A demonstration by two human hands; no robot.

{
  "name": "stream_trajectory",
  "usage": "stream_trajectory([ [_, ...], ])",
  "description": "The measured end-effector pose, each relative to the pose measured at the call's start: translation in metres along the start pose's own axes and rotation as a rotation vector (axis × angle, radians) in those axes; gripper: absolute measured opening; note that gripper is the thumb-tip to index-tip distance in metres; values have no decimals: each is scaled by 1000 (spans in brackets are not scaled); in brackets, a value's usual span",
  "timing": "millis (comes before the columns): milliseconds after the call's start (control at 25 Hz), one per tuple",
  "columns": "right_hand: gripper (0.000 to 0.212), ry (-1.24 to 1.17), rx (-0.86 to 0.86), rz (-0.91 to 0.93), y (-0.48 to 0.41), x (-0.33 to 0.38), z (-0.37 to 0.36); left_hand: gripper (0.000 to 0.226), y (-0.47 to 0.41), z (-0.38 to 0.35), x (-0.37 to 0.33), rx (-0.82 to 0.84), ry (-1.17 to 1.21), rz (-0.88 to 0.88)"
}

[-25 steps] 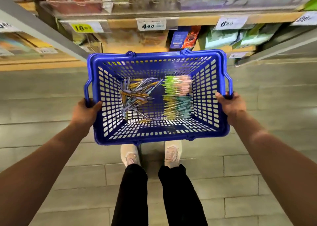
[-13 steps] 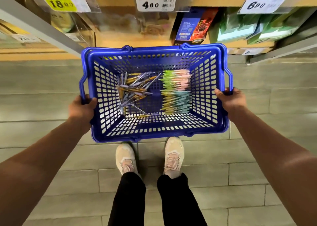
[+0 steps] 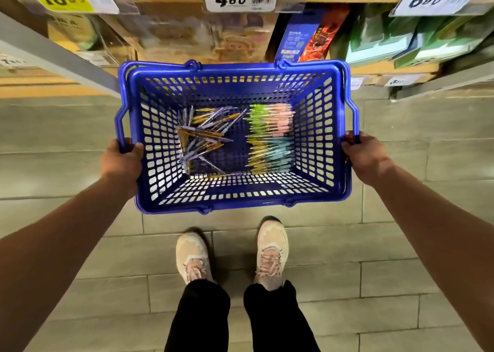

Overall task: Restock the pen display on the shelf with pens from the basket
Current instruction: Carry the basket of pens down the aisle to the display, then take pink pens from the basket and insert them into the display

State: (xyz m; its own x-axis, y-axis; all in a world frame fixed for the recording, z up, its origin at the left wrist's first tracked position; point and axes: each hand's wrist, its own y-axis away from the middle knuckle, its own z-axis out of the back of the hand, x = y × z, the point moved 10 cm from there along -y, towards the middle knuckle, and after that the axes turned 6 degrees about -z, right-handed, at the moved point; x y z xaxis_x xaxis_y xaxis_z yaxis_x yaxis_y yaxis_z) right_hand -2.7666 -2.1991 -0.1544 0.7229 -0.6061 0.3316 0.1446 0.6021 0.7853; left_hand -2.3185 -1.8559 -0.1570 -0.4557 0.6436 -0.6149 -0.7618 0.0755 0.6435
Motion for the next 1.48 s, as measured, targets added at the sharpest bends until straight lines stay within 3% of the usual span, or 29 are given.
stream_trajectory([
  [320,25,-57,-40,3,-4,-6,-1,14,-14,-4,5,22,-83,57],
  [600,5,138,57,-119,1,3,-3,33,-3,-11,-22,234,-463,178],
  [640,10,211,29,-124,7,6,2,33,2,-8,-31,223,-497,148],
  [760,32,567,-125,11,40,31,15,35,21,2,-66,154,-643,10],
  [840,35,558,-94,199,83,50,7,33,45,-2,-91,201,-696,-87],
  [1000,15,455,85,383,173,47,-16,21,132,-30,-107,417,-362,-99],
  [1200,3,391,225,297,227,-1,-55,19,222,-68,-66,559,39,118],
  [1360,15,401,186,421,192,11,-91,18,208,-101,-26,581,161,153],
  [1480,7,581,152,480,127,25,-125,20,177,-128,13,573,201,210],
])
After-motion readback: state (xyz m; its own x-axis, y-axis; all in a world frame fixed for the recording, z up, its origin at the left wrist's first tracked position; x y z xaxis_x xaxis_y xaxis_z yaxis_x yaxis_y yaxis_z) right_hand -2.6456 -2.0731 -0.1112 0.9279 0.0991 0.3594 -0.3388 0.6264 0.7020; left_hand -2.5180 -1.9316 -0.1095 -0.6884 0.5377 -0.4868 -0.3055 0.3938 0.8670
